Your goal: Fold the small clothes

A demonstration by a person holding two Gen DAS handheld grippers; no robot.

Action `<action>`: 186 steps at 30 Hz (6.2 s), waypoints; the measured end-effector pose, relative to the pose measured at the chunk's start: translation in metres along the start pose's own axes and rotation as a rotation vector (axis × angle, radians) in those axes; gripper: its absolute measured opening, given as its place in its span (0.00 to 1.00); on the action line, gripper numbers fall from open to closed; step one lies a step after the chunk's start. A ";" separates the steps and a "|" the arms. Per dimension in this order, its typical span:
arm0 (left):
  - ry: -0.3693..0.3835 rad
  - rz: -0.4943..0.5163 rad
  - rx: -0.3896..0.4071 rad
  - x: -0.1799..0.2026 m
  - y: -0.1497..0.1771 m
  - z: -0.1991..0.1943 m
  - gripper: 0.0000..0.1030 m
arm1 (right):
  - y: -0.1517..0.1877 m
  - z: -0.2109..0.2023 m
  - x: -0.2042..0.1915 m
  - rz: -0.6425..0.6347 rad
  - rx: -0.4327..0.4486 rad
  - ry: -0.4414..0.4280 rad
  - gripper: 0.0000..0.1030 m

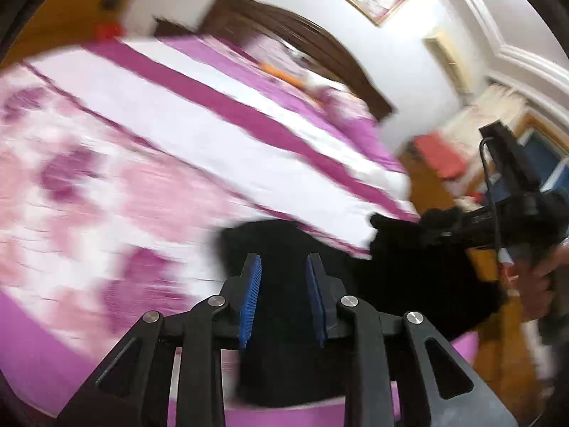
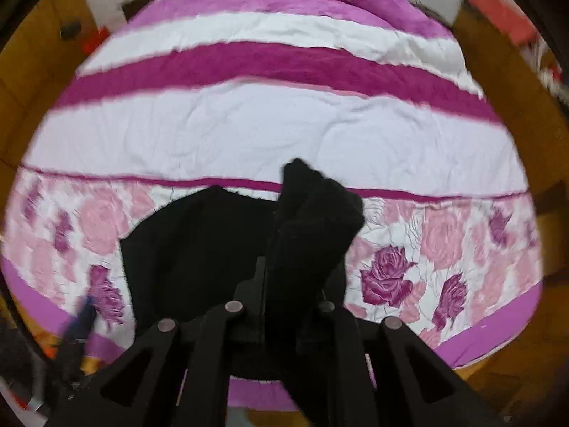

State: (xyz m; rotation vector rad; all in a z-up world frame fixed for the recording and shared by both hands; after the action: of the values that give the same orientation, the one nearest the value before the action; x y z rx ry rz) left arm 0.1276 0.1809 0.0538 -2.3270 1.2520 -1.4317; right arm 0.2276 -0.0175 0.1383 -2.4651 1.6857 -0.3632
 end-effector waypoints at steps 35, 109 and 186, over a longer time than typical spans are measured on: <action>0.326 -0.228 -0.594 0.018 0.121 0.046 0.57 | 0.197 0.034 0.041 -0.043 0.555 -0.269 0.53; 0.067 -0.019 -0.330 0.005 0.072 0.053 0.00 | -0.033 0.072 -0.102 -0.335 0.120 -0.469 0.61; 0.129 -0.056 -0.239 -0.011 -0.015 0.089 0.00 | 0.064 0.079 0.019 0.078 0.429 -0.796 0.21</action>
State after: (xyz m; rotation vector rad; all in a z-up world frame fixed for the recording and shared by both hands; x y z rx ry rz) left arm 0.2040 0.1720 0.0061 -2.4721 1.4780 -1.5498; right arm 0.1981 -0.0604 0.0494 -1.8461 1.1940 0.2299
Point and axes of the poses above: each gripper's, at about its wrist camera, not at the fingertips, and z roughly the way its jaws point, x to its right, y to its underside, the point moved 4 cm from there along z, roughly the way its jaws point, and after that the axes turned 11 degrees about -z, right-handed, at the moved point
